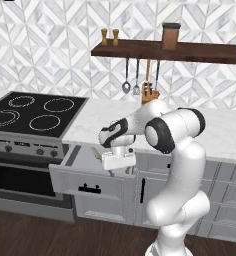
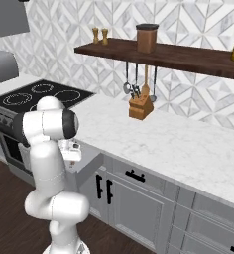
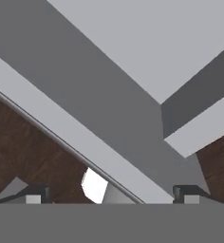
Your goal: Pick up the knife from the drawer and place it on the cutting board. Then place the meat from the plate to the cutting board.
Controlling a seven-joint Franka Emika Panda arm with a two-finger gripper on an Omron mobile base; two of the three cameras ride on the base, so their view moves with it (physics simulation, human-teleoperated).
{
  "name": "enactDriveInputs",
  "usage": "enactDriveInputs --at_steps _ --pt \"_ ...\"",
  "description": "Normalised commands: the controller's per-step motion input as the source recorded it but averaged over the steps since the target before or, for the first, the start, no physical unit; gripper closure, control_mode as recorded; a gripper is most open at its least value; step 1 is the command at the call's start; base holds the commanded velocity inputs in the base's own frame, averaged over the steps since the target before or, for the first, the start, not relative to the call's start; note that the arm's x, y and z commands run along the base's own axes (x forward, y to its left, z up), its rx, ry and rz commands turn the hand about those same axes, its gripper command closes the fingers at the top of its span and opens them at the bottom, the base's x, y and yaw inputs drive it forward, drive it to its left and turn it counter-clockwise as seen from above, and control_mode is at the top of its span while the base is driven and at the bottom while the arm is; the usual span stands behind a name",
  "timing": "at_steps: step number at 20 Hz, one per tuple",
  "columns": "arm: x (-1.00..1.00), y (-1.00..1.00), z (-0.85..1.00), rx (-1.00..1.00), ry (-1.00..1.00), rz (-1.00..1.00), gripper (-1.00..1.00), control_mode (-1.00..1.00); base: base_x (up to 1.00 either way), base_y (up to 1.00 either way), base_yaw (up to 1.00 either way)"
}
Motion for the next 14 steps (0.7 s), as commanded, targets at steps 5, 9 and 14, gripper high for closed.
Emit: enactDriveInputs --at_steps 5,9,14 --pt "-0.68 0.49 -0.73 0.13 0.05 0.04 -1.00 -1.00 0.00 0.00 0.00" --pt "-1.00 0.51 -0.63 0.18 0.09 0.05 -1.00 -1.00 0.00 0.00 0.00" --pt "-1.00 0.50 -0.43 0.16 0.04 0.05 -1.00 -1.00 0.00 0.00 0.00"
